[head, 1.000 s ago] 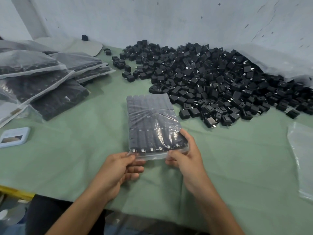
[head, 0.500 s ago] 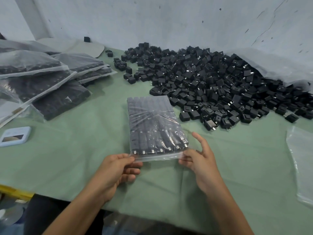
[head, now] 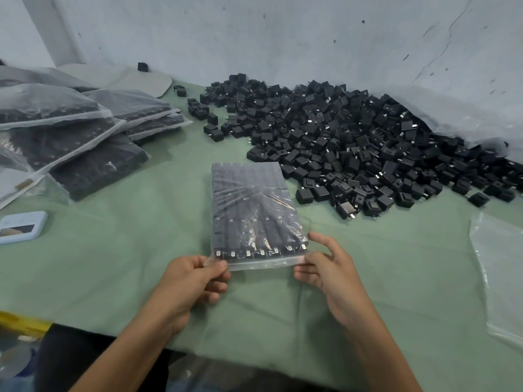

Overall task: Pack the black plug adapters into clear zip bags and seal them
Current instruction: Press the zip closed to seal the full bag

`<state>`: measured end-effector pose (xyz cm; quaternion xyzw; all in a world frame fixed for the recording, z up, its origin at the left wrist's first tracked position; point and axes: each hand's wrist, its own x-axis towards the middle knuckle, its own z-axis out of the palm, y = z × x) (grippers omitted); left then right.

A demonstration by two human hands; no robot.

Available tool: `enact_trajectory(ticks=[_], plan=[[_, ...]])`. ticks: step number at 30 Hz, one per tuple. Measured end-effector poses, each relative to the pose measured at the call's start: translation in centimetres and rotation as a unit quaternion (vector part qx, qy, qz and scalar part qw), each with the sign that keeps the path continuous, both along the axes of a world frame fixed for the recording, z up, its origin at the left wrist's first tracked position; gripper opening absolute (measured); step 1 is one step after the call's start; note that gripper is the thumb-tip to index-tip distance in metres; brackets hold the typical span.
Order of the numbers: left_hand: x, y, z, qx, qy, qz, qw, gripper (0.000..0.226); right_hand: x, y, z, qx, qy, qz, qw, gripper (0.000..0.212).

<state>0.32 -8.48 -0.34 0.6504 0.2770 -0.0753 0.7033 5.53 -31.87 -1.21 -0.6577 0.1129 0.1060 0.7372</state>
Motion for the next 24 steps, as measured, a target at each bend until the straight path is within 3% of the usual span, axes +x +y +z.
enact_trajectory(ticks=[6, 9, 13, 17, 19, 21, 24], plan=[[-0.2, 1.8, 0.4, 0.003, 0.017, -0.054, 0.998, 0.02, 0.1, -1.4, -0.1, -0.014, -0.009, -0.018, 1.0, 0.043], [-0.6, 2.7, 0.3, 0.101, 0.007, -0.106, 0.989, 0.024, 0.1, -1.5, -0.3, -0.1, -0.025, -0.008, 0.995, 0.039], [-0.3, 4.2, 0.4, 0.276, -0.03, -0.135, 0.951, 0.033, 0.5, -1.4, -0.1, -0.355, -0.145, -0.025, 0.923, 0.028], [0.4, 4.0, 0.8, 0.497, -0.072, -0.088, 0.86, 0.047, 2.4, 0.7, 0.5, -0.373, -0.239, 0.036, 0.896, 0.024], [1.1, 3.3, 0.6, 0.51, -0.106, -0.051, 0.852, 0.046, 3.3, 2.0, 0.2, -0.402, -0.242, 0.095, 0.878, 0.039], [1.9, 2.4, 0.3, 0.5, -0.167, -0.032, 0.849, 0.03, 3.7, 3.0, -0.8, -0.482, -0.228, 0.144, 0.834, 0.051], [3.9, 0.9, 0.1, 0.495, -0.247, -0.049, 0.832, 0.015, 3.5, 3.1, -1.9, -0.561, -0.208, 0.152, 0.787, 0.056]])
